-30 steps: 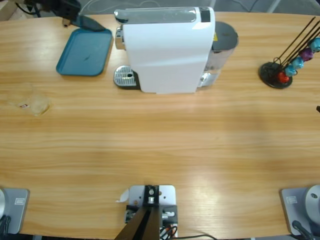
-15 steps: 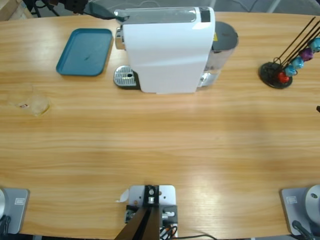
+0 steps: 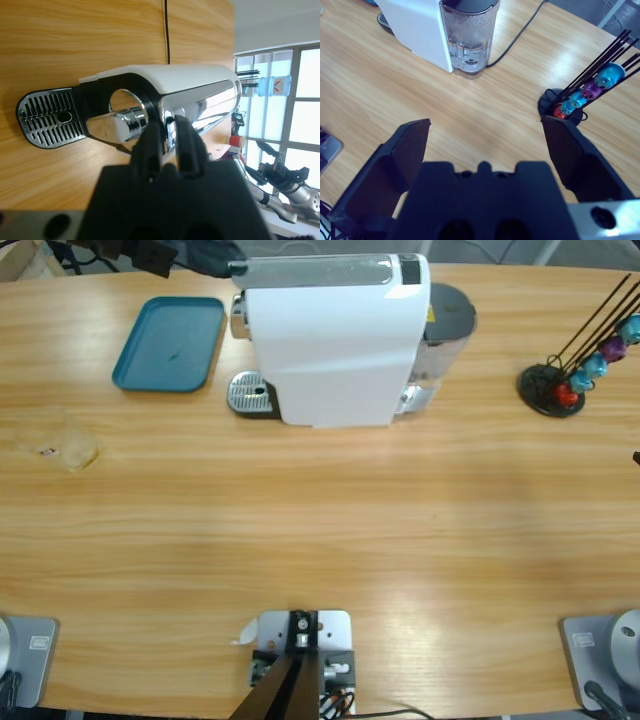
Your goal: Pour coffee
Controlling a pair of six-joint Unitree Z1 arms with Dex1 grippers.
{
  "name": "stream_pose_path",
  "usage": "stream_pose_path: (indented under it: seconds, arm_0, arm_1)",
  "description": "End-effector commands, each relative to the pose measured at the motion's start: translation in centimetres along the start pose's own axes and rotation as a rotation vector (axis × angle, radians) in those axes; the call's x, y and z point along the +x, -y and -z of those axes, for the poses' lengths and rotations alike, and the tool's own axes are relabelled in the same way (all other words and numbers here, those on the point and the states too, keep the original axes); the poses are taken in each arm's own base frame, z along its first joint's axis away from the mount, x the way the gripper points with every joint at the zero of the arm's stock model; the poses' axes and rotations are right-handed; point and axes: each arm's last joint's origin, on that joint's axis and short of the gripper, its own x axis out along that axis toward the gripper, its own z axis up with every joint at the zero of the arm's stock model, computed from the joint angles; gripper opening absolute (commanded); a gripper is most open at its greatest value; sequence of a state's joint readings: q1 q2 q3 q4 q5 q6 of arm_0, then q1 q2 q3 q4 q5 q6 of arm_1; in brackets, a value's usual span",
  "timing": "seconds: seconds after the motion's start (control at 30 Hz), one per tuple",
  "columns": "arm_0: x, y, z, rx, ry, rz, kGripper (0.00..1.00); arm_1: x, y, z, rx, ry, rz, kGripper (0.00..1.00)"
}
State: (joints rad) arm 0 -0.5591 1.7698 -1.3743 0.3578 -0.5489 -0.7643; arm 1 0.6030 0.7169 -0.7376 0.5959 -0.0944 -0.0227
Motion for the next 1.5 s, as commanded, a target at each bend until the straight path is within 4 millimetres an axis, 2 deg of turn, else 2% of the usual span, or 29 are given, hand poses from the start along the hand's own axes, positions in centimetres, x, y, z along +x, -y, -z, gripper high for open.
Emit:
stream_pose_path:
  seconds: [0.03, 0.43, 0.67, 0.8, 0.83, 0.87, 0.9, 0.93, 1.0, 1.1, 1.13, 1.2, 1.27, 1.33, 1.4, 1.5]
  arm_0:
    - [0.2, -0.9, 1.0, -0.016, -0.029, -0.01, 0.0]
    - [-2.0, 1.7, 0.5, 0.037, -0.023, 0.145, 0.0]
    - [-3.9, 4.5, -0.5, 0.083, 0.019, 0.231, 0.0]
    - [-4.3, 5.8, -0.3, 0.142, 0.029, 0.278, 0.0]
    - [-4.3, 6.2, -0.2, 0.159, 0.03, 0.294, 0.285]
    - [-4.3, 6.4, 0.0, 0.169, 0.03, 0.302, 0.636]
    - [-4.3, 6.6, 0.1, 0.198, 0.034, 0.31, 0.839]
    - [-4.3, 6.8, 0.3, 0.269, 0.045, 0.317, 0.968]
    - [-4.7, 7.4, 1.0, 0.451, 0.099, 0.298, 0.998]
    - [-6.4, 8.2, 3.4, 0.734, 0.238, 0.166, 0.989]
    - [-6.8, 8.1, 4.4, 0.79, 0.256, 0.12, 0.987]
    - [-7.3, 7.9, 6.7, 0.907, 0.226, 0.032, 0.987]
    - [-7.5, 7.4, 8.9, 1.106, 0.157, -0.081, 0.987]
    - [-7.4, 6.1, 10.3, 1.166, 0.075, -0.144, 0.987]
    - [-7.2, 4.5, 11.2, 1.165, 0.033, -0.18, 0.991]
    - [-7.3, 3.9, 11.5, 1.148, 0.036, -0.213, 0.991]
  arm_1:
    - [0.5, 0.0, 0.1, 0.009, -0.025, 0.009, 1.0]
    - [1.0, -0.1, -0.2, 0.005, -0.046, 0.008, 1.0]
    - [1.4, -0.1, -0.6, -0.002, -0.067, 0.006, 1.0]
    - [1.1, -0.1, -0.4, -0.001, -0.054, 0.006, 1.0]
    - [1.1, -0.1, -0.4, 0.001, -0.054, 0.007, 1.0]
    - [1.4, -0.1, -0.5, 0.001, -0.065, 0.008, 1.0]
    - [1.8, -0.1, -0.9, 0.001, -0.086, 0.008, 1.0]
    - [2.5, -0.1, -1.5, -0.001, -0.111, 0.024, 1.0]
    - [2.4, 0.4, -3.0, 0.017, -0.102, 0.114, 1.0]
    - [1.9, 1.3, -4.6, 0.058, -0.022, 0.299, 0.991]
    - [2.4, 1.4, -4.6, 0.065, 0.01, 0.317, 0.977]
    - [4.4, 1.8, -4.0, 0.097, 0.01, 0.363, 0.856]
    - [6.3, 2.6, -3.6, 0.134, -0.051, 0.421, 0.825]
    - [7.8, 3.9, -3.2, 0.237, -0.053, 0.489, 0.688]
    - [9.5, 4.9, -2.4, 0.329, -0.086, 0.545, 0.678]
    - [10.8, 5.3, -1.5, 0.366, -0.079, 0.581, 0.678]
